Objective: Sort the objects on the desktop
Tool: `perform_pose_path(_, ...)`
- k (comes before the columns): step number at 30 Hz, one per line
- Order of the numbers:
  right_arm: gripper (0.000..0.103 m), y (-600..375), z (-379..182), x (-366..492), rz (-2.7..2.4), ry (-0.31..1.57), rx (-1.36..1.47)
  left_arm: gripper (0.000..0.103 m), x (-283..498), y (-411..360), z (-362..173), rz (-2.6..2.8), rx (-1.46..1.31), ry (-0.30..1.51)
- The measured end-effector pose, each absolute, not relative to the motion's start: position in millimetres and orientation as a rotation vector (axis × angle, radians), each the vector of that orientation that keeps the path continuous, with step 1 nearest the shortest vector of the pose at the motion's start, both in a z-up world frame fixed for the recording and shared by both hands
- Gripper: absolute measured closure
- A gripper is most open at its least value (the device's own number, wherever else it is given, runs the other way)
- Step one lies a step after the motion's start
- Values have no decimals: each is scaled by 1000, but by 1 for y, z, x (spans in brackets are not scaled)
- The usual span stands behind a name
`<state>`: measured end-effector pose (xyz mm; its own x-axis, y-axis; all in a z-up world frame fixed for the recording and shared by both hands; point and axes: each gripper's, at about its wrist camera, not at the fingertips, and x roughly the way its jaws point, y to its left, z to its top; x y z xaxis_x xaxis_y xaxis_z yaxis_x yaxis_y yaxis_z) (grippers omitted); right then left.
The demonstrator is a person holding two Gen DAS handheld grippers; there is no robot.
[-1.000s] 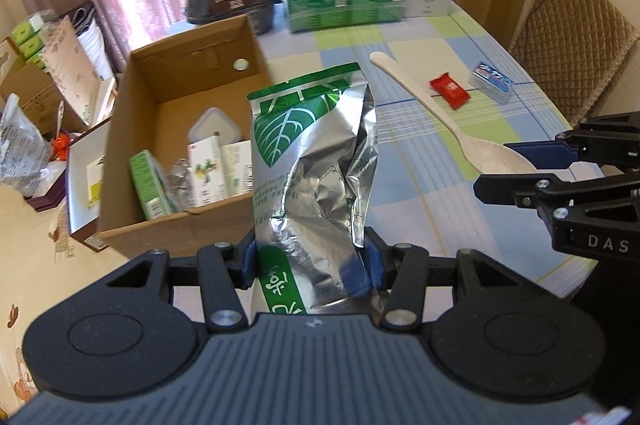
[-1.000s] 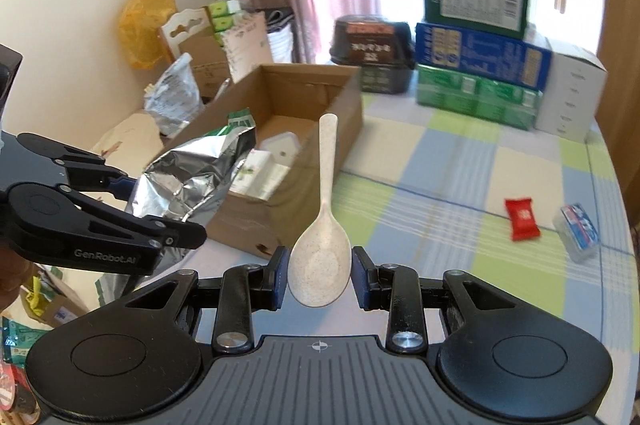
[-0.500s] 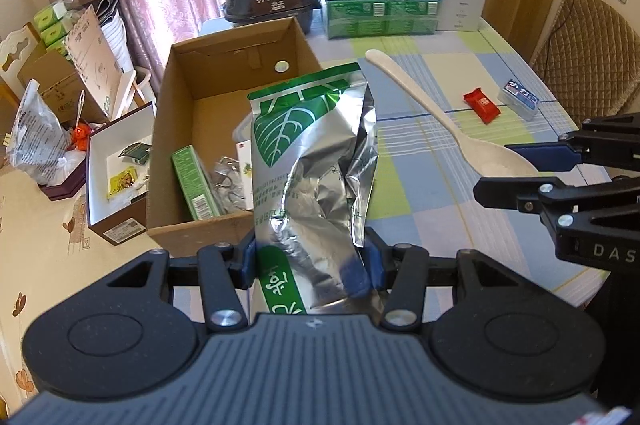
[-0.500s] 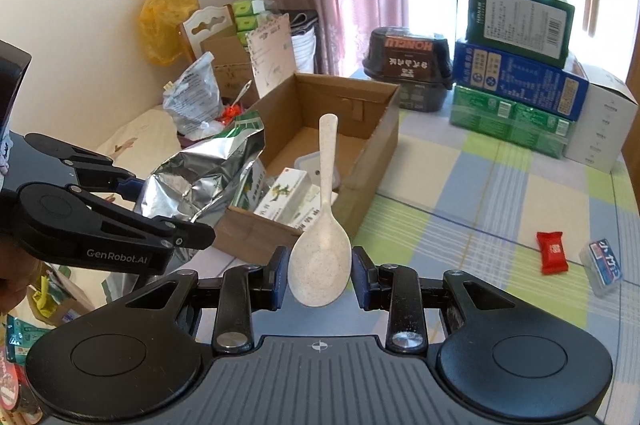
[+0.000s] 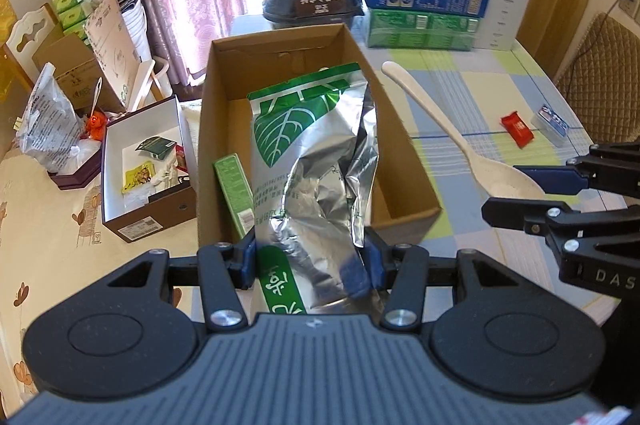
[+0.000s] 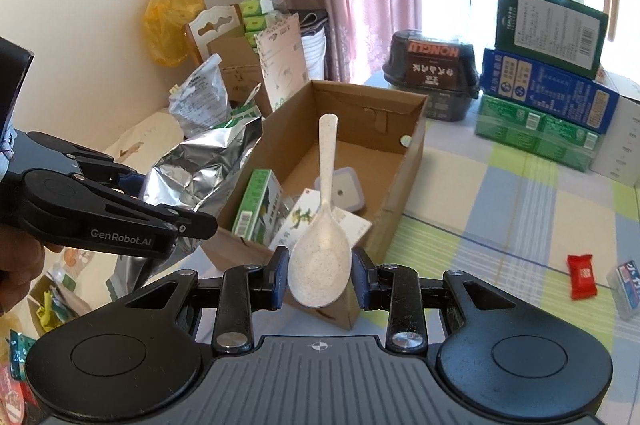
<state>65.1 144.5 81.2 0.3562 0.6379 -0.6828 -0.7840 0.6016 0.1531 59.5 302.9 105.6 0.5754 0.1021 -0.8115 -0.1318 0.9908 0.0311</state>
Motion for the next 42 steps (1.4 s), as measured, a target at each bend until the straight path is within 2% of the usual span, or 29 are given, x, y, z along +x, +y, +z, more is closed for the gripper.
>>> perform_pose_path(13, 73, 179, 65, 88, 929, 804, -189, 57, 92, 334, 101, 148, -58, 964)
perform_pose_path(42, 73, 204, 46, 142, 890, 839, -136, 57, 151, 354, 91, 143, -40, 985)
